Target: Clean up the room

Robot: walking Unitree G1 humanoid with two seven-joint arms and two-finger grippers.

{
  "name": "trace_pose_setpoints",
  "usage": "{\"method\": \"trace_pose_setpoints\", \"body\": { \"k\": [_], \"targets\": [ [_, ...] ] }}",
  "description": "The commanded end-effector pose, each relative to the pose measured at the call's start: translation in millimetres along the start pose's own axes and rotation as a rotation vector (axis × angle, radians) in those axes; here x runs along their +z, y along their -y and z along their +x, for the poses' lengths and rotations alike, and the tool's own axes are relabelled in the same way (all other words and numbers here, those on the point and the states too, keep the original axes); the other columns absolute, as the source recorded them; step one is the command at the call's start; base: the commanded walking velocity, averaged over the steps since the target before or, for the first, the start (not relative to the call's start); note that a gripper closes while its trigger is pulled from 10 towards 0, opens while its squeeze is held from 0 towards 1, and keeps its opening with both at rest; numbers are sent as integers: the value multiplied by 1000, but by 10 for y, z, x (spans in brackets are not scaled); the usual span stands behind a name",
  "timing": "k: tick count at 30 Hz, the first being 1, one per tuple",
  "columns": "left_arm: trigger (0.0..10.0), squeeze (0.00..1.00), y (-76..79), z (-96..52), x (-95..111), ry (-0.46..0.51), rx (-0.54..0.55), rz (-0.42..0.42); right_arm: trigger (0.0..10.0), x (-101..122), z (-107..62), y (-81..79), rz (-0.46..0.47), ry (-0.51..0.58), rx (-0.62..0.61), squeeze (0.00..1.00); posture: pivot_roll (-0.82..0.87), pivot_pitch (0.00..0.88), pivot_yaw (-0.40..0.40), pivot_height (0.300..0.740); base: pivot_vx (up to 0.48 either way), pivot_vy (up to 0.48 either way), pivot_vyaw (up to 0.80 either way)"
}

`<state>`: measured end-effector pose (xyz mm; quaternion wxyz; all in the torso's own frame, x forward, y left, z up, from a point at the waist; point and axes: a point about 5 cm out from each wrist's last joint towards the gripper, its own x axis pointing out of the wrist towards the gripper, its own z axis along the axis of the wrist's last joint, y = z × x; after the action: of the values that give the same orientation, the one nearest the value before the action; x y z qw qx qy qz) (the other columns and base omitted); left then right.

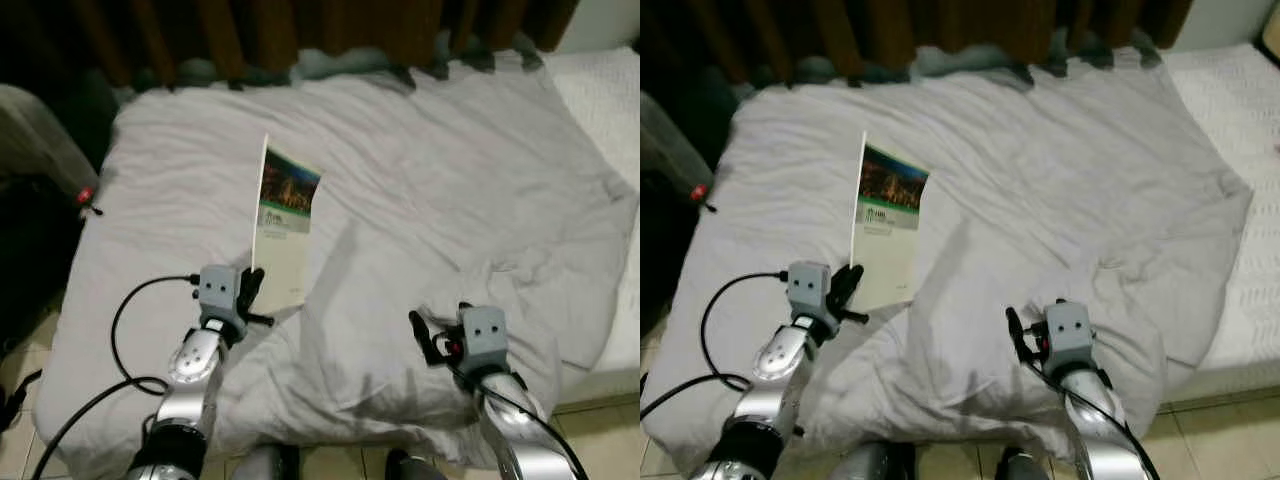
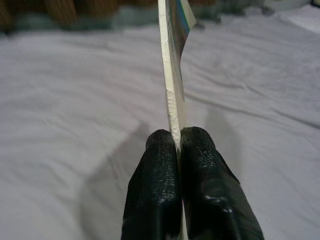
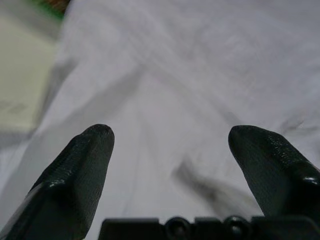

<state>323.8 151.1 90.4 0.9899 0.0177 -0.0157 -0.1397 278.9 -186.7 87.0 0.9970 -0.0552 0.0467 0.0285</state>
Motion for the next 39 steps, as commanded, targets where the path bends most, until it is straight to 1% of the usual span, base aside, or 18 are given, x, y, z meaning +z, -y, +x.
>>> {"method": "trace_pose_setpoints", "body": {
  "k": [1, 3, 4, 6, 9, 11, 15, 18, 23, 24, 28, 32, 39],
  "targets": [
    [0, 0, -57, 15, 80, 19, 10, 56, 10000, -101, 26, 4, 23, -30, -25, 0, 21, 0, 45, 740, 0, 0, 0],
    [0, 0, -78, 55, 88, 18, 28, 53, 10000, -85, 88, -2, 18, -22, -25, 0, 18, 0, 39, 740, 0, 0, 0],
    [0, 0, -78, 55, 88, 18, 28, 53, 10000, -85, 88, -2, 18, -22, -25, 0, 18, 0, 39, 740, 0, 0, 0],
    [0, 0, -101, 87, 88, 10, 67, 40, 10000, -22, 150, -8, 4, 7, -17, 0, 11, 0, 32, 740, 120, -206, 0],
    [0, 0, -89, 81, 66, -8, 81, 21, 10000, 5, 181, 5, -12, 23, -14, 0, 2, 0, 31, 740, 242, -411, 0],
    [0, 0, -50, 51, 14, -21, 75, 31, 10000, 24, 195, 13, -40, 37, -7, 0, -15, 0, 31, 740, 240, -412, 0],
    [0, 0, -1, 21, -36, -32, 60, 39, 10000, 18, 204, 8, -44, 43, -5, 0, -32, 0, 34, 740, 180, -412, 0],
    [0, 0, 46, 13, -99, -52, 45, 27, 10000, -10, 202, -59, -51, 43, 14, 0, -45, 0, 37, 740, 0, -416, 0],
    [0, 0, 60, 20, -111, -58, 41, 20, 10000, -41, 181, -100, -44, 41, 22, 0, -53, 0, 39, 740, 96, -415, 0],
    [0, 0, 60, 30, -110, -60, 37, 23, 10000, -73, 155, -114, -45, 34, 27, 0, -61, 0, 40, 740, 240, -412, 0],
    [0, 0, 39, 73, -92, -58, 34, 27, 10000, -104, 133, -105, -55, 29, 33, 0, -72, 0, 43, 740, 60, -414, 0],
    [0, 0, 9, 66, -101, -62, 30, 34, 10000, -159, 89, -100, -59, 15, 35, 0, -79, 8, 48, 740, 0, -414, 0],
    [0, 0, 32, 89, -100, -63, 16, 35, 10000, -187, 61, -96, -60, 8, 35, 0, -87, 14, 53, 740, 214, -407, 0]
  ]
}}
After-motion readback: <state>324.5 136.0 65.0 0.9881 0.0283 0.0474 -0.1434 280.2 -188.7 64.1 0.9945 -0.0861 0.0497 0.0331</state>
